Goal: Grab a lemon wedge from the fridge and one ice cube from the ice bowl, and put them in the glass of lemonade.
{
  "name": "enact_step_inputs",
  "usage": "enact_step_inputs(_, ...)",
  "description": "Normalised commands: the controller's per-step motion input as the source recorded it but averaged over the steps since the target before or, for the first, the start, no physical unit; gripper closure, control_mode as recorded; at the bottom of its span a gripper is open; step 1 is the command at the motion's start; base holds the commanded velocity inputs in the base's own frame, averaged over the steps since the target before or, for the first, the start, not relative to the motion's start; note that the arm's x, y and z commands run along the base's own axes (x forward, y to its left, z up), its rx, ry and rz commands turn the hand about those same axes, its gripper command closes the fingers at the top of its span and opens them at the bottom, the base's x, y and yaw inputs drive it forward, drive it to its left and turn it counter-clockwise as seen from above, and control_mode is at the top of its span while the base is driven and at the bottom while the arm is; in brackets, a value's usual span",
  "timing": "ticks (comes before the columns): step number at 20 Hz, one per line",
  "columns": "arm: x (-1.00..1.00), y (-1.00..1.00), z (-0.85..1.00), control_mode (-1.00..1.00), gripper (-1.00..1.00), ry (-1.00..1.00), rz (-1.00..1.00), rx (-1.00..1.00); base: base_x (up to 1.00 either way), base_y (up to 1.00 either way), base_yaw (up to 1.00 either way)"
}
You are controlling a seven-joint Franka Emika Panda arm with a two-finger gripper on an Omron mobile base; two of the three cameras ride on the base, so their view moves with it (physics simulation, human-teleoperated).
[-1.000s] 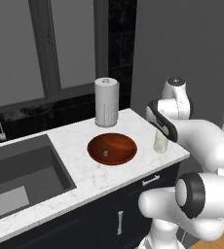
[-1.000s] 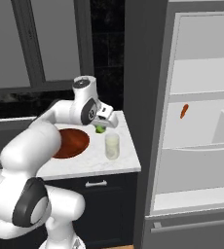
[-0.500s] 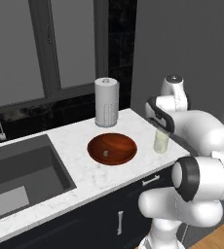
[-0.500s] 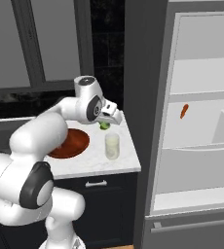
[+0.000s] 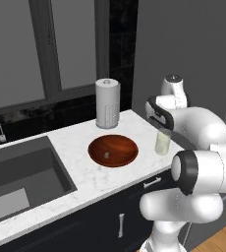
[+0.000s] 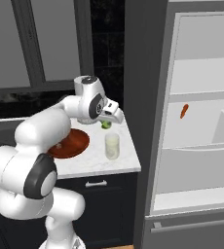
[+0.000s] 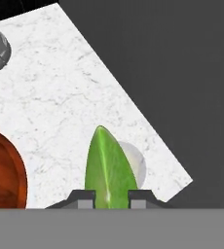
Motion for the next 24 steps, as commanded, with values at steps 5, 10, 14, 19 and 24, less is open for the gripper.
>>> enact_step_inputs(5, 0.0, -0.04, -0.46, -1.0, 1.0, 0.0, 0.0, -0.01, 0.0, 0.0, 0.0)
enact_step_inputs(10, 0.0, -0.06, -0.23, -1.0, 1.0, -0.01, 0.0, 0.0, 0.0, 0.0, 0.0)
enact_step_inputs(14, 0.07, -0.03, -0.06, -1.0, 1.0, 0.0, 0.0, 0.0, 0.0, 0.0, 0.0)
enact_step_inputs(19, 0.21, -0.1, 0.0, -1.0, 1.0, 0.0, 0.0, 0.0, 0.0, 0.0, 0.0)
enact_step_inputs(24, 0.01, -0.03, -0.07, -1.0, 1.0, 0.0, 0.0, 0.0, 0.0, 0.0, 0.0)
